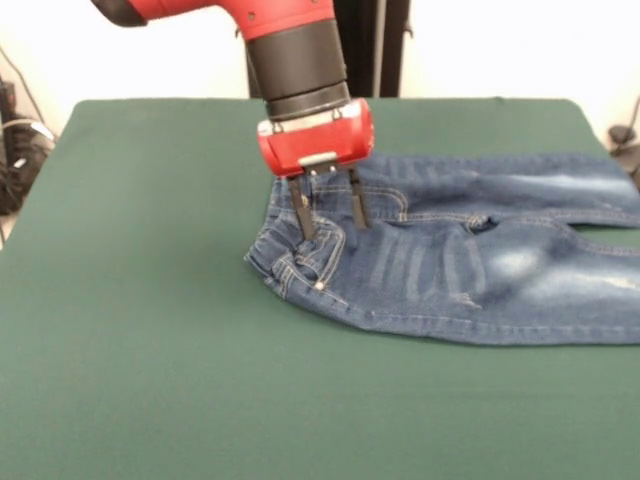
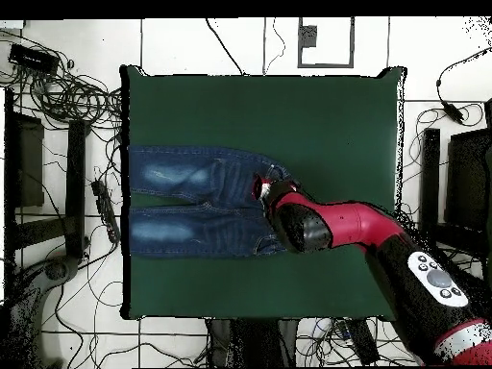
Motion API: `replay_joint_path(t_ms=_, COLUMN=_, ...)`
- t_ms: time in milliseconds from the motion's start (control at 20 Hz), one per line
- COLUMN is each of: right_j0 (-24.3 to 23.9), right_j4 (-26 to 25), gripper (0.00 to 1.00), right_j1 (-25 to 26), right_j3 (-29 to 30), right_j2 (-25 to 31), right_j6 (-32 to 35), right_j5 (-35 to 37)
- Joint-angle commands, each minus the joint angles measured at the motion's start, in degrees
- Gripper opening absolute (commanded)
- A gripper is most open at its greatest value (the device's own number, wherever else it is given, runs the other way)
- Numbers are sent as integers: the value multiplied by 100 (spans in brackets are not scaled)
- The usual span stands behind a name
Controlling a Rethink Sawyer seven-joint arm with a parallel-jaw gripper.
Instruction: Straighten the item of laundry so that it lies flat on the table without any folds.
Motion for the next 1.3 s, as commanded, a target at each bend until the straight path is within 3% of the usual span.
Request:
replay_joint_path(t_ms=50, right_j0=266, right_j4=-232, gripper=100, right_j1=-129, right_j3=147, right_j2=-128, right_j6=-151, right_j5=491)
replay_joint_path(t_ms=550, right_j0=24, right_j4=-342, gripper=100, right_j1=102, right_j3=336, right_j2=-102, right_j6=-212, right_j5=354)
replay_joint_path(t_ms=1300, right_j0=-7, right_j4=-473, gripper=100, right_j1=-130, right_j3=797, right_j2=-363, right_j6=-15, right_j5=160)
